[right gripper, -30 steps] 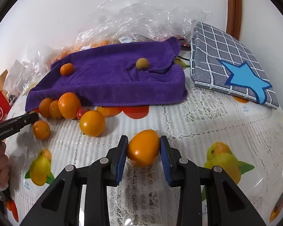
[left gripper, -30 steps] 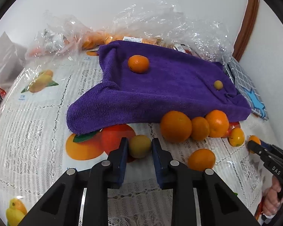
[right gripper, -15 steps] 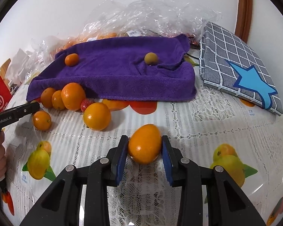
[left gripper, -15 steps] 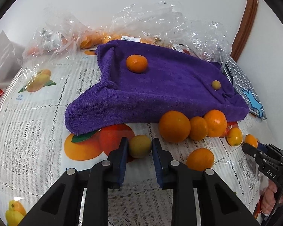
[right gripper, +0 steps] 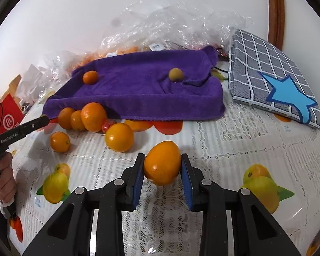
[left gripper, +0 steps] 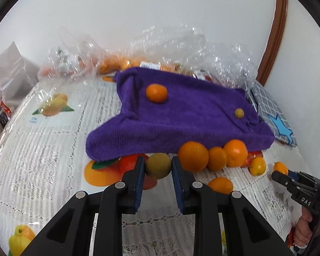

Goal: Organize fruits
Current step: 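Lift both held fruits and carry them over the purple towel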

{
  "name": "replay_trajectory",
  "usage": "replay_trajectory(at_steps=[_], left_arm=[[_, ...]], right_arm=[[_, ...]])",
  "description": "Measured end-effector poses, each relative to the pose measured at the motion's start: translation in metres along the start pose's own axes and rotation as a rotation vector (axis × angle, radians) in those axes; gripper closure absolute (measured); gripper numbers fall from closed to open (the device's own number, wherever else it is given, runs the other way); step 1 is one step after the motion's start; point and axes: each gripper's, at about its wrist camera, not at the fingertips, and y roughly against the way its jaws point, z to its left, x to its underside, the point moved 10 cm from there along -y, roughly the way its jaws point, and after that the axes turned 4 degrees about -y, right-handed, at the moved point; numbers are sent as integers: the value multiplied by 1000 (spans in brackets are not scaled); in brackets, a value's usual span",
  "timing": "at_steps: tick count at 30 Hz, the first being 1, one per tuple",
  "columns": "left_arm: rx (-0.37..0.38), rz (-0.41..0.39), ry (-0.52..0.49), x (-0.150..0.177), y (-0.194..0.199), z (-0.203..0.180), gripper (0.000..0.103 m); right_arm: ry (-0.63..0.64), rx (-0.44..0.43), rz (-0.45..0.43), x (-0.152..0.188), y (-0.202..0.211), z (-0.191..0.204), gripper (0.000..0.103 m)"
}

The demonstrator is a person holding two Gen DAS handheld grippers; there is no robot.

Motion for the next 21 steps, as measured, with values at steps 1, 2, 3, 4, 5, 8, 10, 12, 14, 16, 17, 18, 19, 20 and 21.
replay_trajectory(at_steps=[1,2,3,4,5,8,10,12,14,16,17,18,19,20,21], left_arm=[[-2,-8,1,-1,1,1,79],[-5,-14,3,-2,3,1,79],[-7,-18,5,-3,3,2,79],[-8,-20,6,-3,3,2,79],[-8,-24,8,-4,4,3,79],[-9,-36,10,-5,7,4,79],[-11,-45,13,-5,9,4,79],[-12,-52,15,-6,10,3,79],[-13,-56,14,-6,11,3,79],[-11,-63,11,-7,13,2,79],[-11,-67,10,-7,13,2,79],[-10,-70,9,-7,14,1,79],[-7,-73,8,-8,14,1,79],[-6,-74,7,-8,15,0,79],[-5,-75,6,-8,15,0,79]], right_arm=[[0,-2,-3,0,0,0,70],[-2,-3,-7,0,1,0,70],[-7,-3,-10,0,2,0,70],[-12,-3,-13,0,3,-1,70],[-18,-3,-17,0,4,-2,70],[-38,-3,-35,-2,8,-5,70],[-43,-9,-44,-3,9,-7,70],[-58,-18,-57,-4,12,-10,70],[-80,-19,-70,-5,14,-14,70],[-96,-26,-70,-6,15,-17,70],[-98,-35,-64,-5,14,-17,70],[-99,-37,-59,-5,13,-16,70],[-99,-33,-57,-6,13,-16,70],[-96,-29,-54,-6,12,-16,70],[-93,-27,-53,-8,13,-15,70]])
